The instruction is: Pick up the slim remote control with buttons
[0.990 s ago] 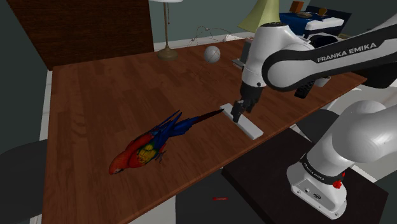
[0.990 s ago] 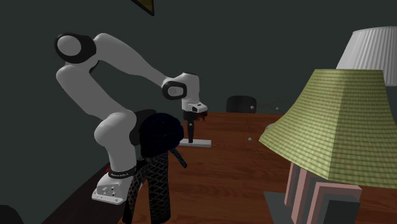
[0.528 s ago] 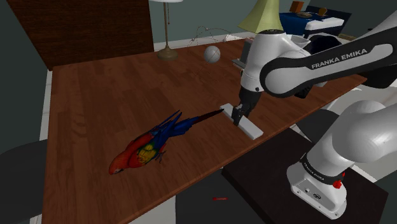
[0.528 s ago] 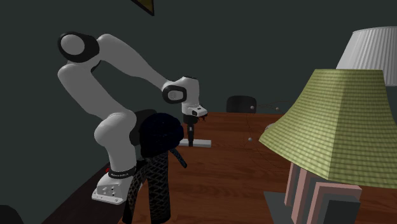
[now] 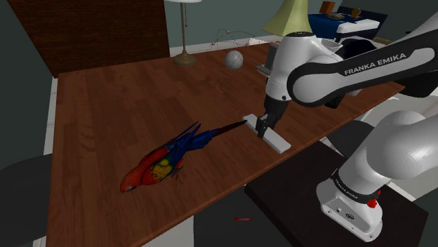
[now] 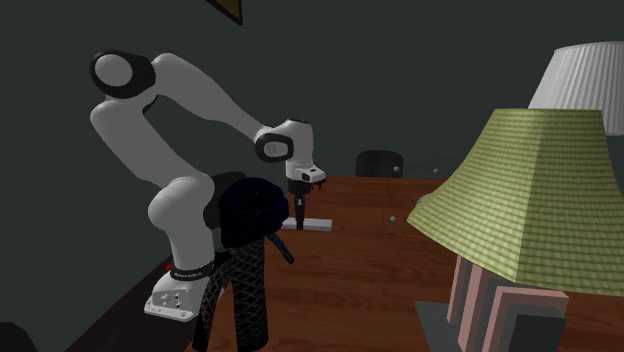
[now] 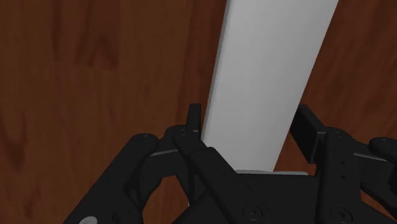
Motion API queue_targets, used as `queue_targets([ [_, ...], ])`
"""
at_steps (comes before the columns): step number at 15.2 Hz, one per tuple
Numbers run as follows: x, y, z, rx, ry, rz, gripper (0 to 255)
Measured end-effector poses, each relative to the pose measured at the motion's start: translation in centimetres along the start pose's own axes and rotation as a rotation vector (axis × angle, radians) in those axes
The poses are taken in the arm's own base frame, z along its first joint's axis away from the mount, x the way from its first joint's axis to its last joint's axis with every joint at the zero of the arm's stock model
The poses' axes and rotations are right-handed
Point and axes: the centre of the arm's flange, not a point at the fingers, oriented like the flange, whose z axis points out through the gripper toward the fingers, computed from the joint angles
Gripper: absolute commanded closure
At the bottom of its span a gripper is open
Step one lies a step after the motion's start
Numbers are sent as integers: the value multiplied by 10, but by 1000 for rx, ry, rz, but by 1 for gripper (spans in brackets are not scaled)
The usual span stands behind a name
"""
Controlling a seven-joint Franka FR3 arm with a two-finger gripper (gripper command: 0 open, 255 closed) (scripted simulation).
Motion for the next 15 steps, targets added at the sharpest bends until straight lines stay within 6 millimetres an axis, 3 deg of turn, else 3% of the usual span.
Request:
queue_targets([
  [15,0,-1,-74,0,-1,-1,255],
])
